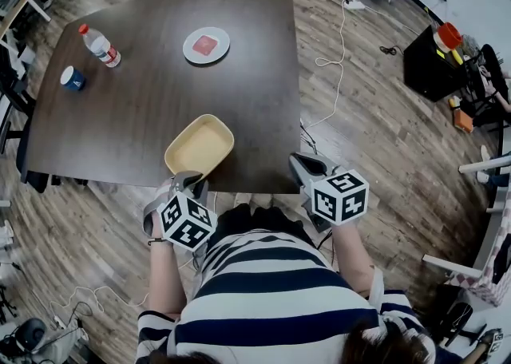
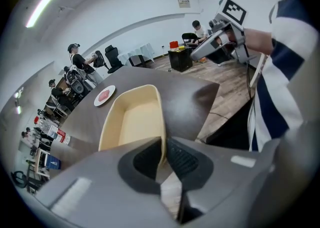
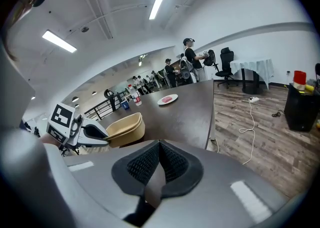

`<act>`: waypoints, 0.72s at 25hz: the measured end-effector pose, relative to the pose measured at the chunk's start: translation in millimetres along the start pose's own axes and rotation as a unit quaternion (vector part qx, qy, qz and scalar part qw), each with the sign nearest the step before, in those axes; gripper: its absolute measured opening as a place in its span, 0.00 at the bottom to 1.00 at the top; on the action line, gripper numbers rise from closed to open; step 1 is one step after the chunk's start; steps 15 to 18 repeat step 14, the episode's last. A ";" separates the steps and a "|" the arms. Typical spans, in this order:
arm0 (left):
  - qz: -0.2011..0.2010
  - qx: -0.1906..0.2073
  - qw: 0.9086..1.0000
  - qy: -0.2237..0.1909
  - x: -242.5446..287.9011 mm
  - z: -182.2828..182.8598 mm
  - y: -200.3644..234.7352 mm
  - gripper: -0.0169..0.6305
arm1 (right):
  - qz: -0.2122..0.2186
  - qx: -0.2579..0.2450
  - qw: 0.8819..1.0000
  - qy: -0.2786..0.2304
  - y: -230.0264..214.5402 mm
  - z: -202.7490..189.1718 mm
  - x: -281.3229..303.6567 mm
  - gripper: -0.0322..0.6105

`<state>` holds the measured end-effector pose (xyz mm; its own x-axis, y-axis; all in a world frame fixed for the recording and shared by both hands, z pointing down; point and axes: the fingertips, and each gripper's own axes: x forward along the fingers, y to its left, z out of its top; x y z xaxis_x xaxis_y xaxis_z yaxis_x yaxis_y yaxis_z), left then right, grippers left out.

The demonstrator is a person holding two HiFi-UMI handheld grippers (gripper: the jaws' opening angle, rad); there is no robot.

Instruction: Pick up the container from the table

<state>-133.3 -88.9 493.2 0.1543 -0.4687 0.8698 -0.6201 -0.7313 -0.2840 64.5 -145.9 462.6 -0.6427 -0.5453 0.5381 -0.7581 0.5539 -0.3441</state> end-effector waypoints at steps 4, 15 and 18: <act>0.006 -0.003 1.000 0.001 1.4 -3.8 5.1 0.03 | 0.002 0.002 1.000 -0.007 2.2 1.9 2.4 0.04; 0.013 0.001 1.000 -0.014 2.8 8.2 12.4 0.03 | 0.000 0.003 1.000 -0.012 6.9 -0.1 4.0 0.04; 0.013 0.001 1.000 -0.014 2.8 8.2 12.4 0.03 | 0.000 0.003 1.000 -0.012 6.9 -0.1 4.0 0.04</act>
